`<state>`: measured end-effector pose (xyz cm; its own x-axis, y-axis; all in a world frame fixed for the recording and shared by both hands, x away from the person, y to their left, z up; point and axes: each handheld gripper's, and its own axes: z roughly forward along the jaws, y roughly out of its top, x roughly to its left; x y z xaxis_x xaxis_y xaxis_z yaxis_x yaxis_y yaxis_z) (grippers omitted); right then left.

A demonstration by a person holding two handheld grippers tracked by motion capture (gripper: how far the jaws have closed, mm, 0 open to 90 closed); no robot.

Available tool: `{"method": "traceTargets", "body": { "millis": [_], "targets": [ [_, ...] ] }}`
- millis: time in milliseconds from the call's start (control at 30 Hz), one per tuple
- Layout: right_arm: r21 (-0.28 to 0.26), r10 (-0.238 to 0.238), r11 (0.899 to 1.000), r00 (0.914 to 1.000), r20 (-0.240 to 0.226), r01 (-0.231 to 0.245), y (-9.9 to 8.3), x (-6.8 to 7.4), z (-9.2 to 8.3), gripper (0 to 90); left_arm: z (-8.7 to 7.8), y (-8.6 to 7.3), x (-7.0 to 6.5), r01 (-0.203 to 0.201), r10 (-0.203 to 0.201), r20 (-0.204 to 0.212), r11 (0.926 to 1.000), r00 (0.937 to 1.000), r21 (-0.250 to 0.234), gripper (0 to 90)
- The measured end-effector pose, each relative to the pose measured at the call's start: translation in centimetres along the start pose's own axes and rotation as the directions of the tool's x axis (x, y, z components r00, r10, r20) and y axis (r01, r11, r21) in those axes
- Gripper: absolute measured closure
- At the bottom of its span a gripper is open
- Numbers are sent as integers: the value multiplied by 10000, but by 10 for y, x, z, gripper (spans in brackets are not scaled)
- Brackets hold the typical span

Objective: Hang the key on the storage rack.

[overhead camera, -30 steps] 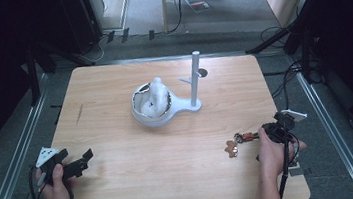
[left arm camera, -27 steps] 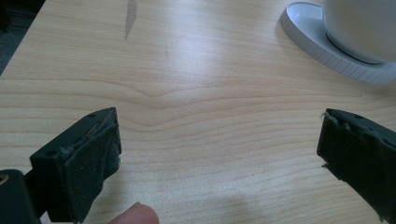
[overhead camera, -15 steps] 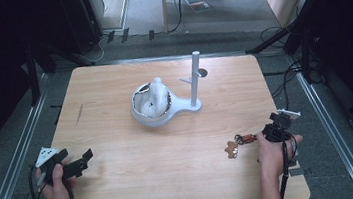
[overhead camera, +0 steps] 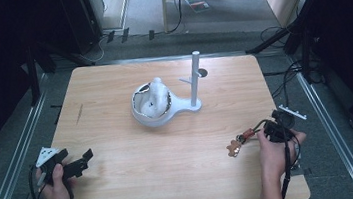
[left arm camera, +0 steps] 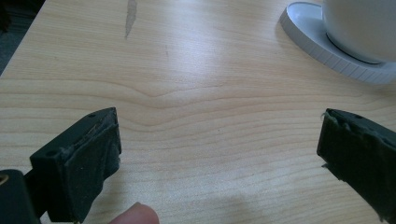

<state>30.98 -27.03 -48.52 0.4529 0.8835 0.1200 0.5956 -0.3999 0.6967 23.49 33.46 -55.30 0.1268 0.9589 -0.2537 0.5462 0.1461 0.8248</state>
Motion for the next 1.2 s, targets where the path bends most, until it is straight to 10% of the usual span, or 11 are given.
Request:
{"method": "traceTargets", "body": {
  "millis": [267,867,933,1200],
  "targets": [
    [-1657,-962,9828,9917,-855,810,0,11,-24,874,0,0,0,13,-13,12,10000,10000,-8,5],
    [-4668,-2769,8728,9322,-2330,1426,-1,34,-68,875,0,0,0,9,-9,0,10000,10000,0,5],
    [-5101,-3147,8462,9171,-2449,1542,-1,40,-76,876,0,0,0,17,-17,5,10000,10000,-10,5],
    [-5761,-4052,7921,8796,-2491,2018,0,54,-86,876,0,0,0,18,-18,16,10000,10000,-5,5]
  ]
}}
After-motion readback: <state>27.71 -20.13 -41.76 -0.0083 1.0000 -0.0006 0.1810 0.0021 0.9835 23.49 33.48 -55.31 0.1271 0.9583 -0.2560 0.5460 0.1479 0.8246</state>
